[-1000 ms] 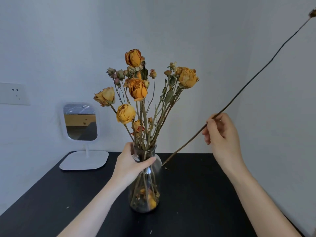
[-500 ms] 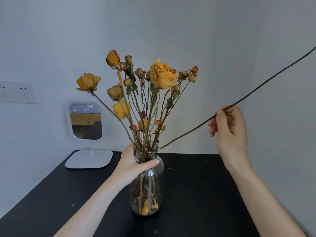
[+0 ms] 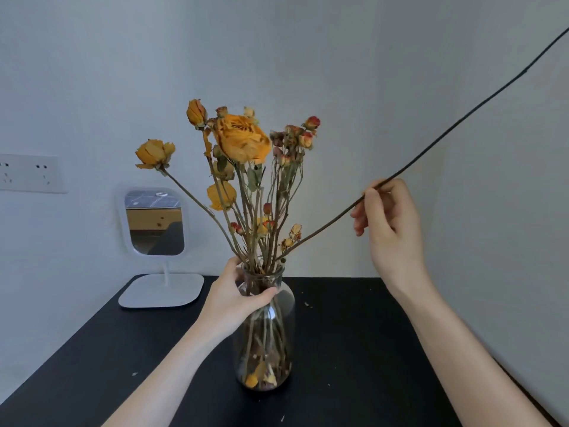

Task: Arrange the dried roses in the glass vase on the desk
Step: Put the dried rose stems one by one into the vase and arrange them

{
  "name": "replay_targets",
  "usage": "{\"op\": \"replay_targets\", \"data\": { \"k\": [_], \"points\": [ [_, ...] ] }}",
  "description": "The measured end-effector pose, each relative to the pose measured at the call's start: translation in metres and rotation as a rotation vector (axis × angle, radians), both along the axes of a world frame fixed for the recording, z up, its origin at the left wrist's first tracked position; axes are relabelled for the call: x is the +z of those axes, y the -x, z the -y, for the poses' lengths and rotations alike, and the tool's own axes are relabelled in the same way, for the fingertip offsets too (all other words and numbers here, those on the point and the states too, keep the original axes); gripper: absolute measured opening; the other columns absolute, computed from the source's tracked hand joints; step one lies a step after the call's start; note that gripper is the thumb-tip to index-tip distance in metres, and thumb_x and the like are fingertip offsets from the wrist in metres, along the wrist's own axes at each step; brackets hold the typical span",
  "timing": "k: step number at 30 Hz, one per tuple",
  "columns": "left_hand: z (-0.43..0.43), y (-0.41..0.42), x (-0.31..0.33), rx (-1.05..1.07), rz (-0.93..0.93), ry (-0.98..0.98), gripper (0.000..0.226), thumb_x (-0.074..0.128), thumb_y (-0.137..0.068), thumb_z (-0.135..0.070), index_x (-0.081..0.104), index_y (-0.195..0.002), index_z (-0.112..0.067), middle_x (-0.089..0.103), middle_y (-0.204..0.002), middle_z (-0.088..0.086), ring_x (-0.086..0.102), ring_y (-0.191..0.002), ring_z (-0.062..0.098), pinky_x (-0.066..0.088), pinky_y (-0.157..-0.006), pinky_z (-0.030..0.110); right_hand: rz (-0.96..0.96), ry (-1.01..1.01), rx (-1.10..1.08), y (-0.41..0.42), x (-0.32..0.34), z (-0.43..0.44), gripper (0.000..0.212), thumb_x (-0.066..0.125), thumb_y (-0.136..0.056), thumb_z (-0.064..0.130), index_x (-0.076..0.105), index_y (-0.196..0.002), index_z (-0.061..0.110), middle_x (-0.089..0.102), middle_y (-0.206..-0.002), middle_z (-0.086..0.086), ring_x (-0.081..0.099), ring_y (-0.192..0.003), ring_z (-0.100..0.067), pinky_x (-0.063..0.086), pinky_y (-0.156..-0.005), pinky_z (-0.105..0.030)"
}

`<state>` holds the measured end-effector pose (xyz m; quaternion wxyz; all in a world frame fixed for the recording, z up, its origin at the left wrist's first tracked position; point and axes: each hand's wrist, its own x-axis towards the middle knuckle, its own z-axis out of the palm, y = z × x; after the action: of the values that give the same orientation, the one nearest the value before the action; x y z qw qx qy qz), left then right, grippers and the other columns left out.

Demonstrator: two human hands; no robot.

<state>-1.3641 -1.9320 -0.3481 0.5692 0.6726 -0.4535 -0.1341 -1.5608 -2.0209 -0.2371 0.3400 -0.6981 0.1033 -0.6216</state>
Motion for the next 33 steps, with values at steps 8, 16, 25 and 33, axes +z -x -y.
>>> {"op": "replay_targets", "data": {
  "k": [8,16,25,33],
  "points": [
    [0.002,0.006,0.003,-0.066,-0.004,0.002,0.047,0.077,-0.07,-0.035,0.044,-0.101,-0.05,0.056,-0.103,-0.03,0.052,-0.096,-0.012,0.038,-0.077,0.01,-0.128,0.087,-0.025,-0.01,0.003,-0.006,0.013,0.041,-0.097,0.018,0.048,-0.086,0.02,0.055,-0.071,0.002,0.053,-0.062,-0.002,0.045,-0.055,-0.014],
    [0.002,0.013,0.004,-0.03,0.025,0.061,0.048,0.08,-0.065,-0.037,0.047,-0.098,-0.046,0.059,-0.108,-0.018,0.054,-0.102,-0.003,0.041,-0.081,0.015,-0.277,0.17,-0.077,-0.022,0.015,-0.018,0.011,0.041,-0.097,0.017,0.046,-0.089,0.014,0.056,-0.07,-0.005,0.05,-0.058,-0.01,0.043,-0.055,-0.032],
    [0.001,0.01,0.002,-0.03,0.007,0.043,0.051,0.081,-0.063,-0.04,0.045,-0.099,-0.048,0.057,-0.106,-0.023,0.053,-0.098,-0.006,0.04,-0.078,0.013,-0.424,0.231,-0.112,-0.038,0.039,-0.019,0.017,0.041,-0.097,0.015,0.05,-0.088,0.005,0.056,-0.07,-0.009,0.047,-0.055,-0.012,0.035,-0.046,-0.02],
    [0.0,0.006,0.0,-0.035,-0.021,0.009,0.068,0.079,-0.062,-0.046,0.042,-0.118,-0.037,0.056,-0.106,-0.027,0.053,-0.098,-0.008,0.04,-0.08,0.01,-0.597,0.164,-0.144,-0.045,0.023,-0.007,0.012,0.05,-0.095,0.024,0.057,-0.089,0.016,0.053,-0.058,0.003,0.046,-0.048,-0.007,0.037,-0.041,-0.01]
  ]
}}
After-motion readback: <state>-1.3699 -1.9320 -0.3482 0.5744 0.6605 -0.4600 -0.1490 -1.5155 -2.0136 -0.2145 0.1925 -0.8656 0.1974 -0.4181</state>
